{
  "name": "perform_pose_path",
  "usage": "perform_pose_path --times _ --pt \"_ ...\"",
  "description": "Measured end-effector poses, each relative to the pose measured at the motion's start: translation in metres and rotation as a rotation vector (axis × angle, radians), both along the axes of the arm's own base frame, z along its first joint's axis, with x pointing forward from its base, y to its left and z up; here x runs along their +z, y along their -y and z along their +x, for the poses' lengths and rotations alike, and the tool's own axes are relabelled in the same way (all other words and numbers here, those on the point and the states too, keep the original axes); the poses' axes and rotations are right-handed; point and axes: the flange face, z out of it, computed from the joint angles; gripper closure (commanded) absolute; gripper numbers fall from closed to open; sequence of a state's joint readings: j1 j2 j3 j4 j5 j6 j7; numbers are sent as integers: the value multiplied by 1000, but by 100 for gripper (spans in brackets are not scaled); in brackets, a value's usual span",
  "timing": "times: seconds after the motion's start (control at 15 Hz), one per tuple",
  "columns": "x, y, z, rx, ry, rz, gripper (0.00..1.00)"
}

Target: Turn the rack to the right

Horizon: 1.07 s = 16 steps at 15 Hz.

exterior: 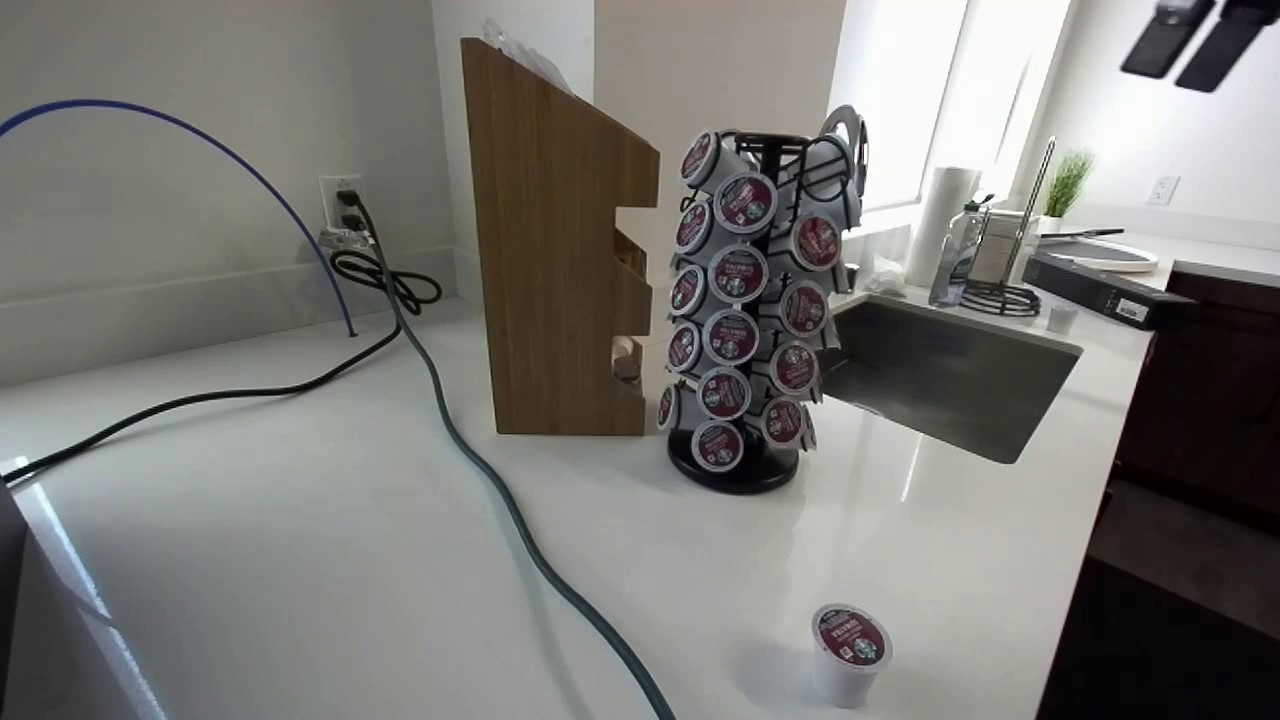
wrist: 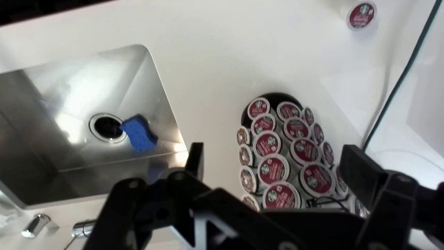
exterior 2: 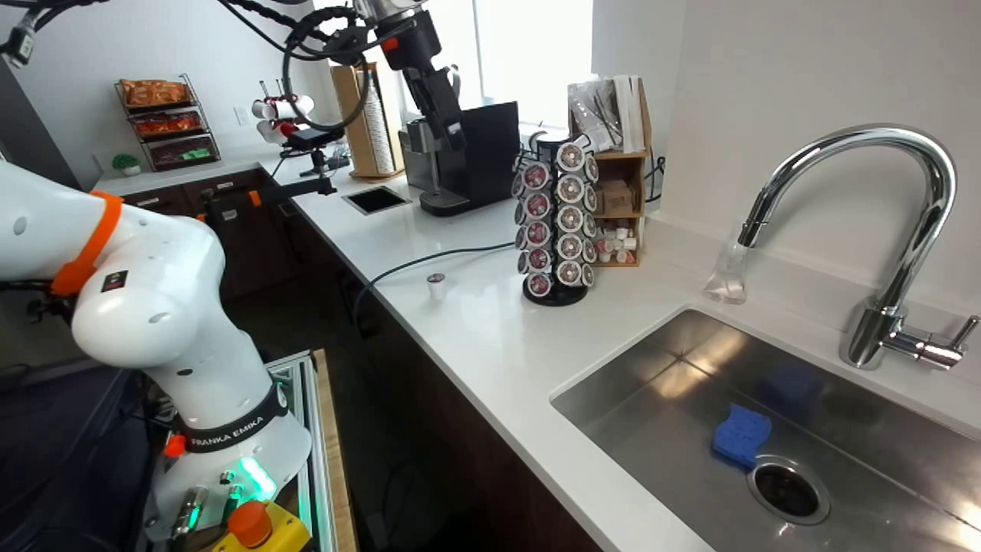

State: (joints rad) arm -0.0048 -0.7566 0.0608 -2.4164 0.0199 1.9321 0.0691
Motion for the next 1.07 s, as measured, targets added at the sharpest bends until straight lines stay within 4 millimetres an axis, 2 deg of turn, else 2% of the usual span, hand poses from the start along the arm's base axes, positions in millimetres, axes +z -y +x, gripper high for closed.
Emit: perform_pose_path --times 0.33,0.53,0.8,1.07 --pt "16 -8 68 171 62 -14 0" --pt "22 -17 100 298 65 -22 0" --pt "20 -33 132 468 59 -48 0" --pt "15 -40 147 548 49 -67 0"
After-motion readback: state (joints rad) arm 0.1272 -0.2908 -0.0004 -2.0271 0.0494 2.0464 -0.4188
